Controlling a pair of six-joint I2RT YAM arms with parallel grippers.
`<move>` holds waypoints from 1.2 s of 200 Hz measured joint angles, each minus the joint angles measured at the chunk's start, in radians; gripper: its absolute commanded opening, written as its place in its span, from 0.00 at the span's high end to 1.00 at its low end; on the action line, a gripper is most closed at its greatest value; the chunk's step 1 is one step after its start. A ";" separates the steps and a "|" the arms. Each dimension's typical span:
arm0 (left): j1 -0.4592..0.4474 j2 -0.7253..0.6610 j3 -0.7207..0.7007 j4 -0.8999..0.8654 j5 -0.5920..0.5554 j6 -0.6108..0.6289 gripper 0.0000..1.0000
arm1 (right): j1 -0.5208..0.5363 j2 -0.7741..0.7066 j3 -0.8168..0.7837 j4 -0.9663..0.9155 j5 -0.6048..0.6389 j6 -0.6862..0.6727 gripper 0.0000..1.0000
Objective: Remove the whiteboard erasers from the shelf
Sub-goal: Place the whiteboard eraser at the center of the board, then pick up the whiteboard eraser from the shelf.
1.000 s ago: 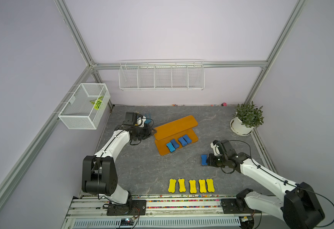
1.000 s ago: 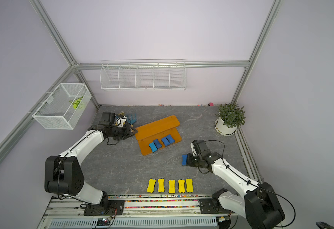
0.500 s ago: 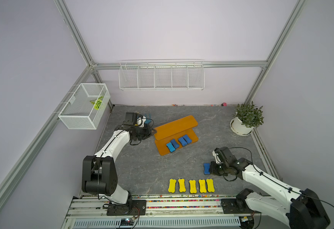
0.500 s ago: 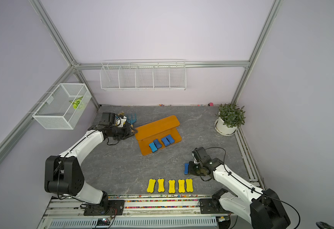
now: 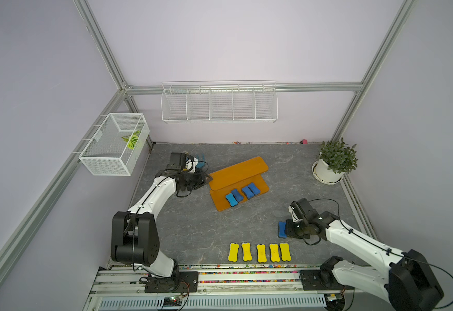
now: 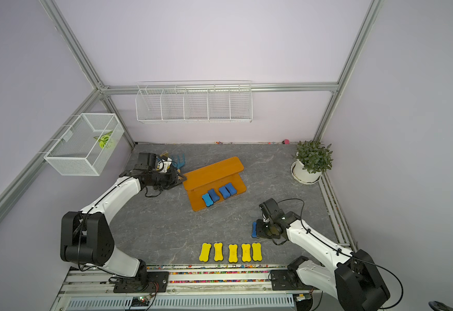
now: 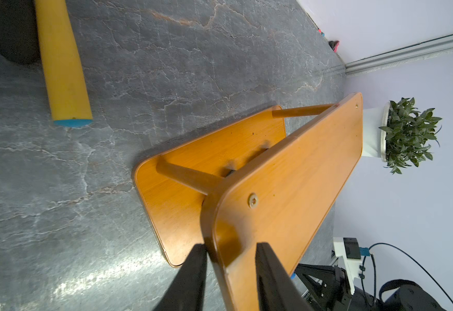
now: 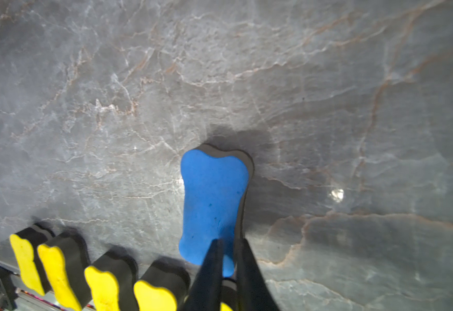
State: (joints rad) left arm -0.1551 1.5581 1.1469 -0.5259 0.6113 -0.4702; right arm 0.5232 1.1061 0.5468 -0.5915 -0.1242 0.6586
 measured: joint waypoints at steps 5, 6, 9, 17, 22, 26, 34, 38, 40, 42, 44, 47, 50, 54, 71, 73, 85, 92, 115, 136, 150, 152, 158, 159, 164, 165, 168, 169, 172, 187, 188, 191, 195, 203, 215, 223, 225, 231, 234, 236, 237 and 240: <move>0.000 0.000 0.000 0.000 0.000 0.000 0.64 | 0.000 0.000 0.005 -0.004 0.000 -0.007 0.69; 0.000 0.000 0.000 0.000 0.000 0.000 0.64 | 0.000 0.000 0.006 -0.005 0.001 -0.006 0.69; 0.000 0.000 0.000 0.000 0.000 0.000 0.64 | 0.000 0.000 0.010 -0.008 0.000 -0.006 0.68; 0.000 0.000 0.000 0.000 0.000 0.000 0.64 | 0.000 0.000 0.019 -0.015 0.001 -0.013 0.66; 0.000 0.000 0.000 0.000 0.000 0.000 0.64 | 0.000 0.000 0.027 -0.021 0.001 -0.014 0.65; 0.000 0.000 0.000 0.000 0.000 0.000 0.64 | -0.001 0.001 0.034 -0.026 0.001 -0.019 0.64; 0.000 0.000 0.000 0.000 0.000 0.000 0.64 | -0.001 0.000 0.045 -0.031 0.001 -0.023 0.63; 0.000 0.000 0.000 0.001 0.000 0.000 0.64 | -0.002 0.000 0.051 -0.033 0.001 -0.025 0.63; 0.000 0.000 0.000 0.001 0.000 0.000 0.64 | -0.002 0.000 0.055 -0.033 0.001 -0.026 0.63; 0.000 0.000 0.000 0.001 0.000 0.000 0.64 | -0.002 0.000 0.057 -0.033 0.000 -0.026 0.63; 0.000 0.000 0.000 0.001 0.000 0.000 0.64 | -0.002 0.000 0.060 -0.033 0.000 -0.026 0.63; 0.000 0.000 0.000 0.001 0.000 0.000 0.64 | -0.002 0.000 0.063 -0.032 0.000 -0.027 0.63; 0.000 0.000 0.000 0.001 0.000 0.000 0.64 | -0.002 -0.001 0.066 -0.031 0.000 -0.027 0.63; 0.000 0.000 0.000 0.001 0.000 0.000 0.64 | -0.002 -0.002 0.071 -0.027 -0.001 -0.027 0.62; 0.000 0.000 0.000 0.001 0.000 0.000 0.65 | -0.002 -0.005 0.079 0.014 -0.008 -0.028 0.62; 0.000 0.000 0.000 0.001 0.000 0.000 0.66 | -0.002 -0.005 0.080 0.019 -0.008 -0.028 0.62; 0.000 0.000 -0.001 0.001 -0.001 0.001 0.69 | -0.002 0.004 0.085 0.073 -0.011 -0.028 0.64; 0.001 0.000 -0.001 0.001 -0.001 0.000 0.70 | -0.003 0.020 0.094 0.109 -0.012 -0.030 0.65; 0.001 0.000 -0.001 0.001 -0.001 -0.004 0.73 | -0.017 0.122 0.147 0.253 -0.015 -0.040 0.65; 0.001 0.000 -0.001 0.002 -0.001 -0.004 0.73 | -0.048 0.232 0.191 0.411 -0.033 -0.047 0.65; 0.001 0.002 -0.001 0.003 -0.001 -0.004 0.73 | -0.072 0.309 0.221 0.495 -0.053 -0.047 0.65; 0.001 0.002 -0.001 0.003 -0.001 -0.004 0.73 | -0.076 0.321 0.227 0.507 -0.053 -0.047 0.65; 0.001 0.004 -0.001 0.003 -0.001 -0.004 0.73 | -0.086 0.356 0.243 0.535 -0.065 -0.049 0.65; 0.001 0.004 -0.001 0.004 -0.001 -0.004 0.73 | -0.087 0.359 0.245 0.538 -0.064 -0.050 0.65; 0.001 0.005 -0.001 0.004 -0.001 -0.004 0.73 | -0.095 0.389 0.260 0.561 -0.073 -0.050 0.64; 0.001 0.006 -0.001 0.004 -0.001 -0.004 0.73 | -0.096 0.394 0.262 0.564 -0.074 -0.051 0.65; 0.001 0.006 -0.001 0.004 -0.001 -0.004 0.73 | -0.100 0.410 0.270 0.578 -0.077 -0.051 0.64; 0.001 0.006 -0.001 0.004 -0.001 -0.004 0.73 | -0.101 0.414 0.272 0.581 -0.080 -0.051 0.64; 0.001 0.007 -0.001 0.004 -0.001 -0.004 0.73 | -0.105 0.430 0.280 0.594 -0.085 -0.053 0.64; 0.001 0.011 -0.001 0.005 0.000 -0.003 0.73 | -0.119 0.504 0.316 0.654 -0.105 -0.054 0.63; 0.001 0.011 -0.001 0.005 0.000 -0.003 0.73 | -0.120 0.507 0.317 0.657 -0.107 -0.054 0.63; 0.001 0.011 -0.001 0.005 0.000 -0.003 0.72 | -0.121 0.520 0.323 0.667 -0.111 -0.055 0.63; 0.001 0.011 -0.001 0.005 0.000 -0.003 0.72 | -0.124 0.538 0.330 0.683 -0.117 -0.054 0.63; 0.001 0.011 -0.001 0.005 -0.001 -0.003 0.72 | -0.125 0.566 0.339 0.709 -0.125 -0.054 0.62; 0.001 0.011 -0.001 0.005 -0.001 -0.003 0.72 | -0.125 0.602 0.345 0.747 -0.139 -0.054 0.61; 0.001 0.011 -0.001 0.005 -0.001 -0.003 0.72 | -0.125 0.622 0.346 0.766 -0.146 -0.055 0.61; 0.001 0.011 -0.001 0.005 -0.001 -0.003 0.72 | -0.125 0.627 0.346 0.771 -0.148 -0.055 0.61; 0.001 0.011 -0.001 0.005 -0.001 -0.003 0.72 | -0.125 0.640 0.346 0.783 -0.153 -0.055 0.60; 0.001 0.011 -0.001 0.005 -0.001 -0.003 0.72 | -0.125 0.645 0.346 0.787 -0.156 -0.055 0.60; 0.001 0.011 -0.001 0.005 -0.001 -0.003 0.72 | -0.125 0.650 0.346 0.791 -0.158 -0.055 0.60; 0.001 0.011 -0.001 0.005 -0.001 -0.003 0.72 | -0.125 0.651 0.346 0.792 -0.159 -0.055 0.60; 0.001 0.011 -0.001 0.005 -0.001 -0.003 0.72 | -0.125 0.656 0.346 0.797 -0.160 -0.055 0.60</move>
State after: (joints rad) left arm -0.1543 1.5692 1.1458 -0.5213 0.6102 -0.4728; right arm 0.3985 1.7622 0.8925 0.2054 -0.2844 0.6033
